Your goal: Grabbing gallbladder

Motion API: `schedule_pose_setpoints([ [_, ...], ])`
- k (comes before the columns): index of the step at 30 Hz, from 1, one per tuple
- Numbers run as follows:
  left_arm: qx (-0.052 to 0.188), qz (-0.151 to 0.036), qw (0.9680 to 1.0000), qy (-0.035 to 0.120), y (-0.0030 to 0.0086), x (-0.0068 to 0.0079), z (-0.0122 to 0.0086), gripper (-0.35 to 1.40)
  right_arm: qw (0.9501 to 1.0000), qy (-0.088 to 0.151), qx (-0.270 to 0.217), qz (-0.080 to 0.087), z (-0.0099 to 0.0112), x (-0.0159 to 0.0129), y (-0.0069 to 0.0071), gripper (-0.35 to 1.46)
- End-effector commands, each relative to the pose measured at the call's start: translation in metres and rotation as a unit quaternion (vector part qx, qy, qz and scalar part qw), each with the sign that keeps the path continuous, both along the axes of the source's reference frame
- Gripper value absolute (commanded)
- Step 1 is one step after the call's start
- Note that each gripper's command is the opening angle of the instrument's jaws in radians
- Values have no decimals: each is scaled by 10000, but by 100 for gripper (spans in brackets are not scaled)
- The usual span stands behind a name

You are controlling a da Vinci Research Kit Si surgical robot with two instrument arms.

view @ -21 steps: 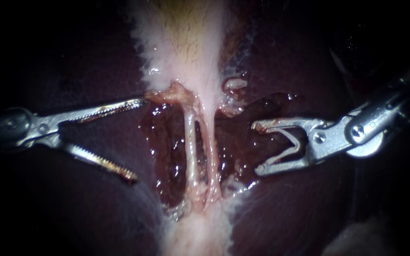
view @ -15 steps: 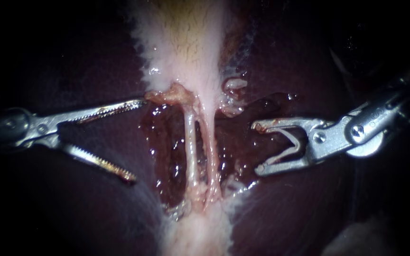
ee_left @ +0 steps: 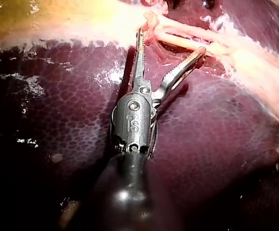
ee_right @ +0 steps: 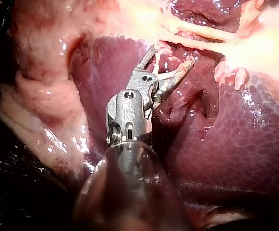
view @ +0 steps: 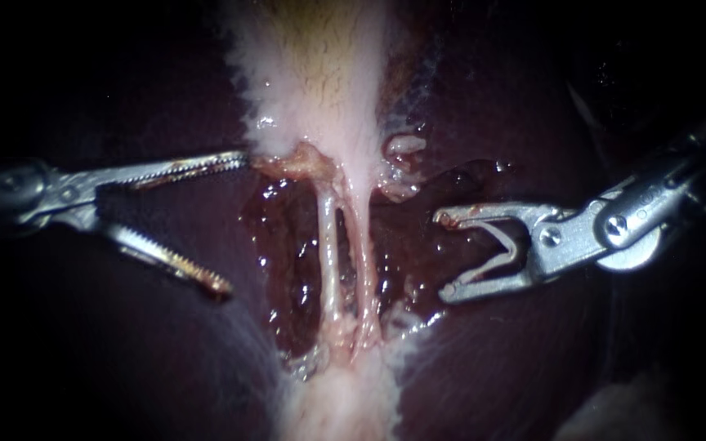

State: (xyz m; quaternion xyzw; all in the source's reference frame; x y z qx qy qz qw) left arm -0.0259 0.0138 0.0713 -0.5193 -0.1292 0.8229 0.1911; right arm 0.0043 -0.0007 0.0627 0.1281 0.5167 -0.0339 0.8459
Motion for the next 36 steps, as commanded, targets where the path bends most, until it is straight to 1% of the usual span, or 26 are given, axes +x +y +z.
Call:
schedule_pose_setpoints([
  [1,6,-42,10000,81,5,-5,1,127,10000,0,1,2,0,0,0,50],
  [3,39,-84,9998,149,11,-14,5,122,10000,0,1,2,0,1,0,50],
  [5,21,-82,9997,226,17,-25,11,117,10000,-1,1,3,0,1,0,50],
  [7,10,-59,9996,288,22,-33,17,113,10000,-2,0,5,0,2,0,50],
  [8,9,-66,9995,292,24,-35,20,111,10000,-2,0,5,0,2,0,50],
  [10,-3,-76,9993,375,27,-38,28,103,10000,-1,0,3,0,2,0,50],
  [11,-7,-71,9991,410,27,-37,31,98,10000,-1,0,3,-1,2,-1,50],
  [14,-57,-77,9983,581,25,-32,41,83,10000,7,8,-9,-1,2,-1,50],
  [15,-26,-88,9981,612,25,-30,43,78,10000,7,8,-9,-1,2,-1,50],
  [18,-29,-123,9975,692,27,-24,46,64,10000,7,8,-9,-1,2,-1,50],
  [19,-33,-139,9974,703,27,-22,46,59,10000,7,8,-9,-1,2,-1,50],
  [22,77,-241,9969,742,27,-16,43,48,10000,7,8,-10,-1,2,-1,50],
  [23,80,-258,9967,770,27,-15,41,43,10000,7,8,-10,-1,2,-1,50],
  [29,160,-357,9960,804,28,-9,30,24,10000,7,8,-10,-1,2,-1,50],
  [32,214,-423,9955,823,26,-7,23,6,10000,8,8,-11,-1,2,-1,50],
  [34,254,-432,9950,868,26,-6,21,-8,10000,8,8,-11,-1,2,-1,50],
  [36,289,-447,9942,935,25,-6,19,-29,10000,8,8,-11,-1,2,-1,50],
])
